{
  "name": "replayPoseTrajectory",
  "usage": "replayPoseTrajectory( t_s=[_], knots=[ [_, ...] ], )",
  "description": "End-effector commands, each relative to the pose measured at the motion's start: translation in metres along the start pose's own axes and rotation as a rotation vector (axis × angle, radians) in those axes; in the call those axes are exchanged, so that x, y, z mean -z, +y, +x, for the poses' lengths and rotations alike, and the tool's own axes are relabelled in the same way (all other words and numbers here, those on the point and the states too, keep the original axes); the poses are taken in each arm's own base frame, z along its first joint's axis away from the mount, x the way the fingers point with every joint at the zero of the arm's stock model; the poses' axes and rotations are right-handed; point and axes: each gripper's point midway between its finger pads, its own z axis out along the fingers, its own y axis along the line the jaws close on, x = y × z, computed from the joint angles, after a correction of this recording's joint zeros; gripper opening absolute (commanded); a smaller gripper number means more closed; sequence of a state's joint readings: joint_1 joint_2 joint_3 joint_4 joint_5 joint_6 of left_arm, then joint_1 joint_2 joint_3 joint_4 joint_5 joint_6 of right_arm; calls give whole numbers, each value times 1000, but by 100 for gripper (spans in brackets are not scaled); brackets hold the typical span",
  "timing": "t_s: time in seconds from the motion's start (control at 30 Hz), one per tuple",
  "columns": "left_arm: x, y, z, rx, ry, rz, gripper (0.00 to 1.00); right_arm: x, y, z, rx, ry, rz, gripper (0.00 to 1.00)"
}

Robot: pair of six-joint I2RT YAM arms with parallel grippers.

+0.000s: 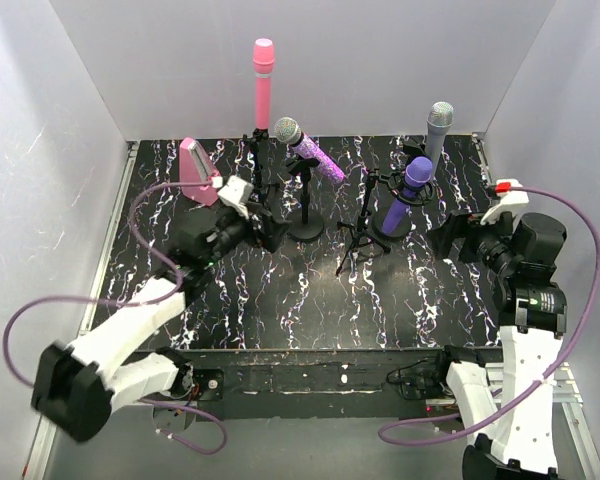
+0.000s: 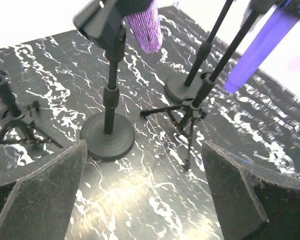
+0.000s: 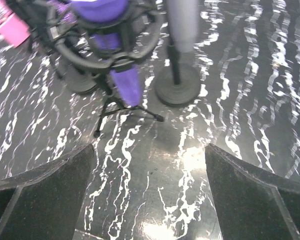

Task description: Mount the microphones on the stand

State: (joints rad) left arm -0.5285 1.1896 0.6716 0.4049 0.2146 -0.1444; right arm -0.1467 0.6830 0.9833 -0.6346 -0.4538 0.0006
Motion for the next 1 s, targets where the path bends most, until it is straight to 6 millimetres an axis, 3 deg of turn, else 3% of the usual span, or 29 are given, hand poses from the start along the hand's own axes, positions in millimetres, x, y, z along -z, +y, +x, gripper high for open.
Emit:
replayPoseTrajectory(
  t_s=[0.0,0.03,0.07,0.1,0.17,0.37,0.53,0.63,0.77,0.97],
  knots=[
    [79,6,10,182,276,-182,98,29,-38,-21,-114,-66,319,98],
    [89,4,-7,191,273,-194,98,36,-41,-25,-107,-81,349,98],
    [101,2,-11,204,293,-208,98,41,-45,-27,-105,-86,381,98],
    [108,-2,-29,214,271,-209,98,46,-46,-28,-97,-91,398,98],
    [121,-7,-46,237,255,-224,98,54,-45,-31,-77,-111,415,98],
    [143,-10,-96,256,190,-277,98,73,-30,-35,-34,-159,385,98],
    [155,-18,-126,258,149,-267,98,80,-26,-37,-23,-185,385,98],
    [165,-19,-137,252,137,-280,98,83,-19,-36,-30,-183,360,98],
    [179,-13,-138,225,124,-325,98,90,-13,-37,-37,-204,346,98],
    [191,-9,-120,228,132,-356,98,97,-9,-42,-41,-228,351,98]
  ],
)
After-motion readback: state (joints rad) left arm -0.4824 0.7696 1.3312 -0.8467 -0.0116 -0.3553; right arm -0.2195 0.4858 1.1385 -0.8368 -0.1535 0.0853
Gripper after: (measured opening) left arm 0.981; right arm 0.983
